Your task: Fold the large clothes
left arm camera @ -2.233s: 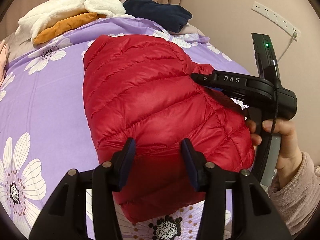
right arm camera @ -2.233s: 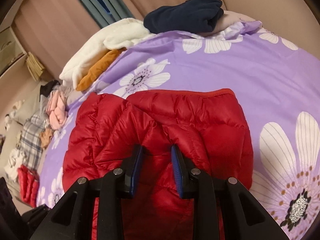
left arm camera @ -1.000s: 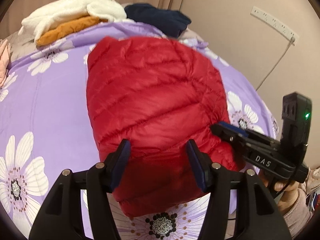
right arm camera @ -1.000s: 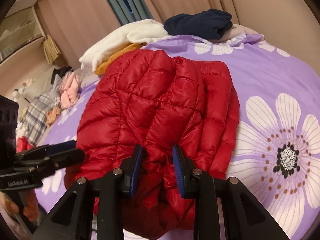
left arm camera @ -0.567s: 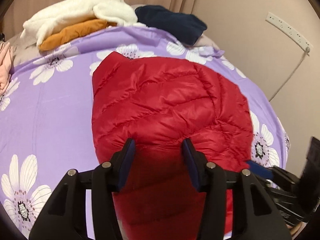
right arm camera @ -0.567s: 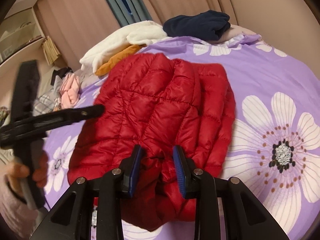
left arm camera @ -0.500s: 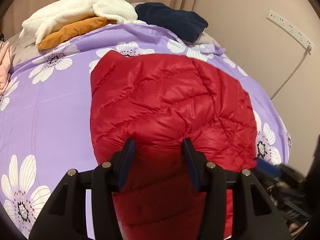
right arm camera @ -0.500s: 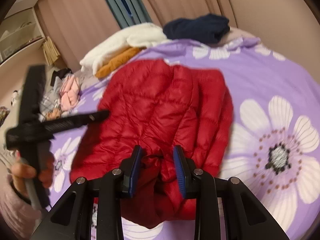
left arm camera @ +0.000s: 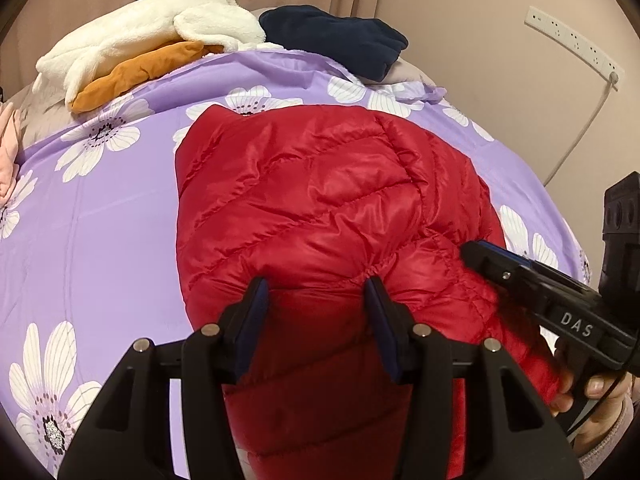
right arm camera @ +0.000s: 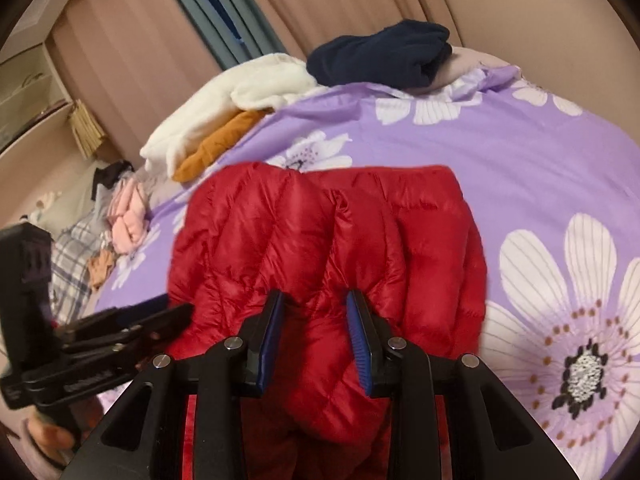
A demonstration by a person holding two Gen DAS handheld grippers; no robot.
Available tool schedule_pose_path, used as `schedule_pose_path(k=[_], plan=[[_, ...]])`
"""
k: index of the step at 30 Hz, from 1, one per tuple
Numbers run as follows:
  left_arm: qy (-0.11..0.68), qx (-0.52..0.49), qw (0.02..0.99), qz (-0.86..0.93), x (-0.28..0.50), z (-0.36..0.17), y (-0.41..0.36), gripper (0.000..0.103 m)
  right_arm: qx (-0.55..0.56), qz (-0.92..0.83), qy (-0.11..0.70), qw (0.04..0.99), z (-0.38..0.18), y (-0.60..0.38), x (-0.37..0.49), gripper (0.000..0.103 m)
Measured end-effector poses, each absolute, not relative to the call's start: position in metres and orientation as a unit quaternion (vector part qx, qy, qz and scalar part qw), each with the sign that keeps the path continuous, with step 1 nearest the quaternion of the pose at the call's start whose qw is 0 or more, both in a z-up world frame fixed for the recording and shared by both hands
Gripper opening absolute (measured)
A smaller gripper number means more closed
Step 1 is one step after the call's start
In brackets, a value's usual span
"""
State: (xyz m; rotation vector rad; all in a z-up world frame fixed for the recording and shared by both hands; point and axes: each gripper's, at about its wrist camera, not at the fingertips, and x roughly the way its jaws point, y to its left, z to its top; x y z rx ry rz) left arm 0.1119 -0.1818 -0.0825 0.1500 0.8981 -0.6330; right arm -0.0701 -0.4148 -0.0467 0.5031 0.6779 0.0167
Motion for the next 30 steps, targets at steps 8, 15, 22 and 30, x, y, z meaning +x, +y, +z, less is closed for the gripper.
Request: schedule_pose_path(k=[8,15,22,30], plan=[[0.427,0.039,0.851,-0.304,0.109,-0.074,-0.167,0.053,0.271,0.030,0.326,0.905,-0.034,-0.425,-0.077,0.031],[0.423,-0.014,0.856,-0.295,0.101,-0.065,-0.128,0.062,0.293,0.034,0.286,0.912,-0.017,-0.431,-0.105,0.067],[0.457,-0.100,0.836,-0.286,0.117,-0.081,-0.097,0.066,0.350,0.008,0.305,0.886,-0.033,-0.457,-0.110,0.087],[0.489,-0.176,0.800,-0.300,0.137,-0.097,-0.092,0.070,0.427,0.036,0.317,0.846,-0.060,-0.472,-0.091,0.100]])
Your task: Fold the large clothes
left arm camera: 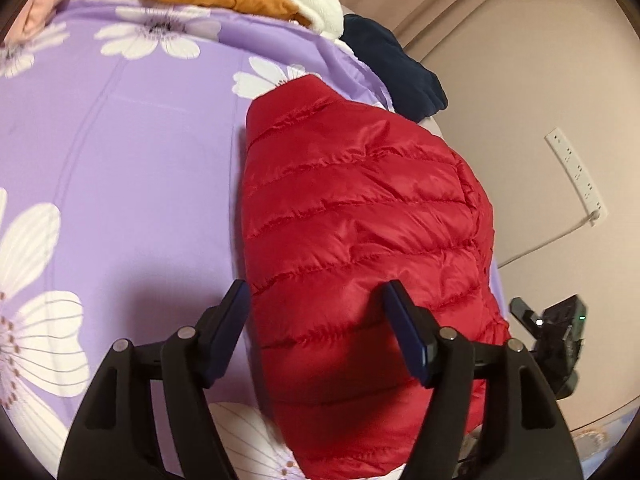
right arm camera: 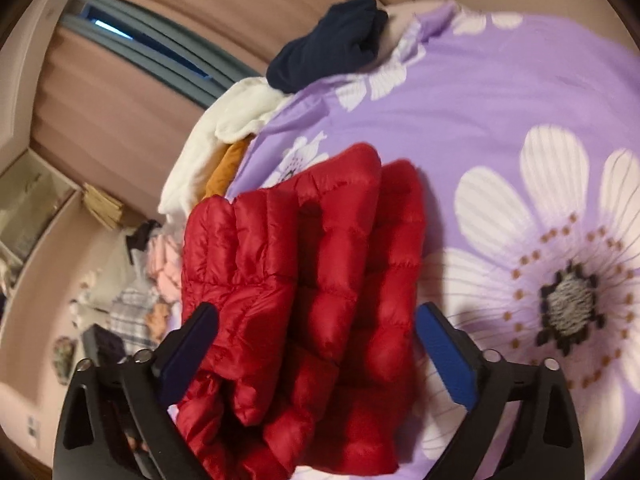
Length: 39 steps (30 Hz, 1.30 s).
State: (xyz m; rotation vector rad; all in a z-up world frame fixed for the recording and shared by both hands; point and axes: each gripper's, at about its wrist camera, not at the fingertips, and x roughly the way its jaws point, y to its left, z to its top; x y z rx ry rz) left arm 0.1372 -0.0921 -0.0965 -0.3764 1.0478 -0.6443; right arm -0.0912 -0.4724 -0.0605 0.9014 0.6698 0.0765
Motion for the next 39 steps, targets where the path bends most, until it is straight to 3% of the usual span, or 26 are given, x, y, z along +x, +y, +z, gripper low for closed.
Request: schedule_pose_path(k=[15,31,39], plan=[[0.518,-0.234,0.758,-0.320,0.157,-0.120,-0.098,0.086,0.498,0.062,0.348,0.792,-0.103,-0.482,-0.045,0.100],[0.523,-0.227,0.753,-0.329,0.171,-0.124,-0.127,0.101,0.508,0.084,0.349,0.783,-0.112,-0.480,-0.027,0.100],[0.521,-0.213,0.760,-0.324,0.169,-0.122,-0.130,0.098,0.495,0.075,0.346,0.794,-0.110,-0.476,-0.030,0.096]])
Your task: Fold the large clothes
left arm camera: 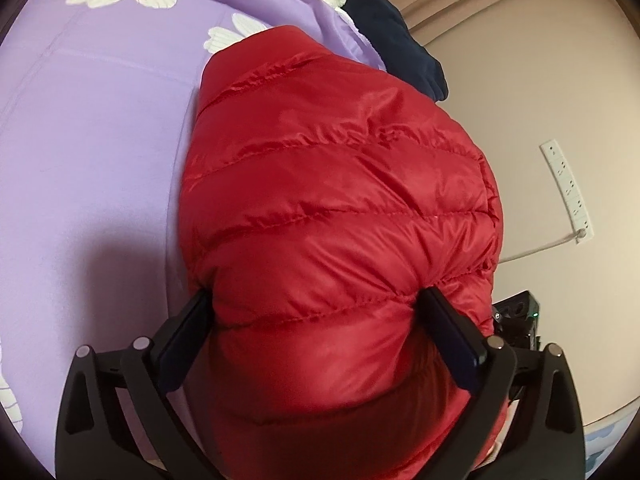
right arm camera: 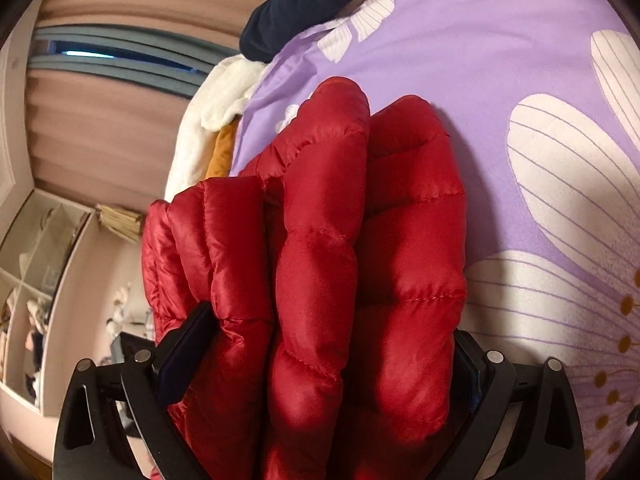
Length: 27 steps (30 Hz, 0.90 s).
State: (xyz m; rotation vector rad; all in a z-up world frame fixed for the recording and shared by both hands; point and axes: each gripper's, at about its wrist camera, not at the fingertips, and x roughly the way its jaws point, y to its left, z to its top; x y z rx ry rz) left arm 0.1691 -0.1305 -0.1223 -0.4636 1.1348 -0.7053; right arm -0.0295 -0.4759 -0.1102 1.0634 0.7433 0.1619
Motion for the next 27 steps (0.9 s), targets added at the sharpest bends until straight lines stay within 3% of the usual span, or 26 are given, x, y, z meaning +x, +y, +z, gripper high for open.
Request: schedule_pose_path(k=[12,18,27], plan=[[0.479,-0.113,0.813,-0.311,0.143,-0.095,-0.147,0.078,0.456,0.061,0.320,0.828,-0.089,-0.461,-0.037,0.060],[0.468,-0.090,0.824,-0.308,0.134,-0.090,-0.152,0.075,0.430,0.064,0.296,0.851,-0.073,-0.449,-0.042,0.053],[0.456,-0.083,0.829,-0.314,0.122,-0.077,-0.152,0.075,0.404,0.073,0.271,0.871,-0.053,-0.437,-0.044,0.053]])
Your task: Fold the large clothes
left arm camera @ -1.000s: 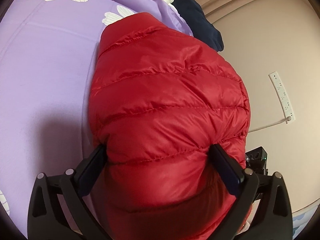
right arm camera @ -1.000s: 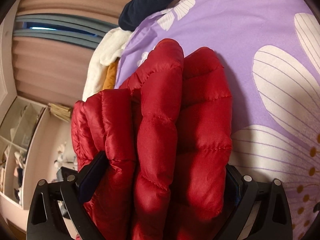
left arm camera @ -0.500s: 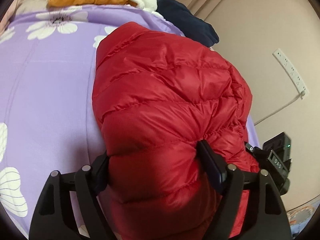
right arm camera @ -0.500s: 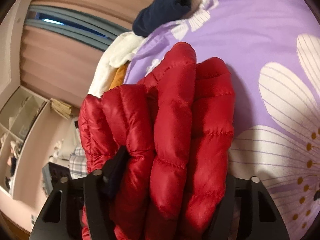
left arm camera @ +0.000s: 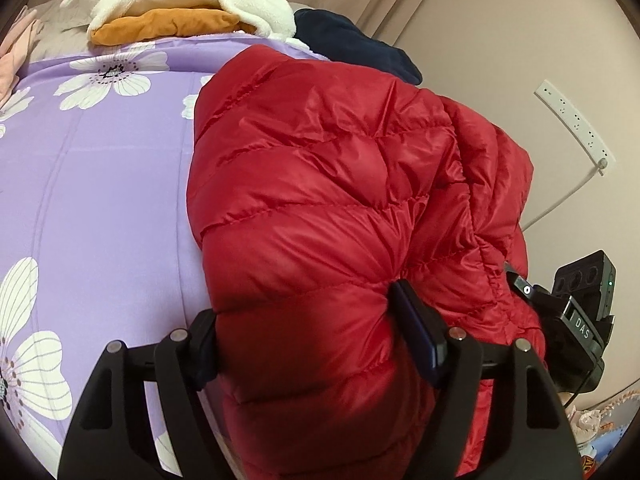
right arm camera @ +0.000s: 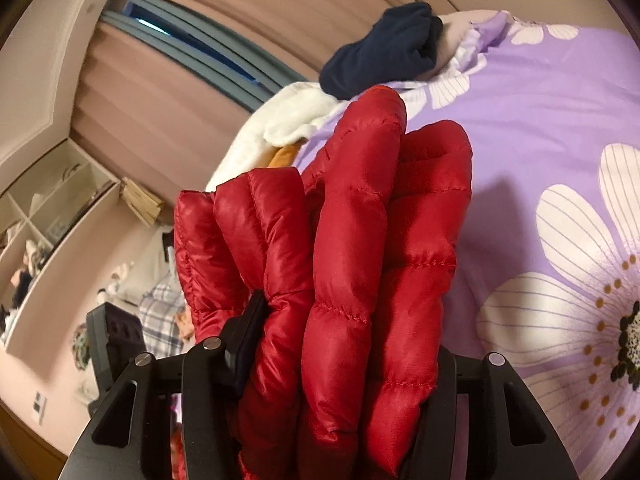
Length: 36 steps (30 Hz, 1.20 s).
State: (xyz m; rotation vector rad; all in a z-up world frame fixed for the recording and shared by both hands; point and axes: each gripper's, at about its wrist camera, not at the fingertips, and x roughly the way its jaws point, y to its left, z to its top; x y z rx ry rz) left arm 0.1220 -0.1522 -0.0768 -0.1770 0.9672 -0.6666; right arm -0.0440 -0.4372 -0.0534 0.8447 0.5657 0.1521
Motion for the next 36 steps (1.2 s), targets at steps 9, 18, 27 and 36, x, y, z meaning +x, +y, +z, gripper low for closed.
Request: schedule_pose_path(k=[9,18,27,36], plan=[[0.442,-0.088,0.835,-0.316,0.105,-0.065,-0.139,0.075,0.394,0.085,0.260,0.877,-0.047,-0.436,-0.046,0.053],[0.431,-0.100,0.846,-0.298,0.084,-0.052,-0.111,0.075,0.382,0.113,0.257,0.880,-0.040,-0.429,-0.042,0.053],[0.419,-0.113,0.857,-0.278,0.067,-0.042,-0.078,0.075,0.372,0.139,0.259,0.881,-0.037,-0.422,-0.040,0.053],[0.418,-0.132,0.859,-0.263,0.060,-0.045,-0.055,0.075,0.361,0.151,0.272,0.879,-0.038,-0.418,-0.036,0.053]])
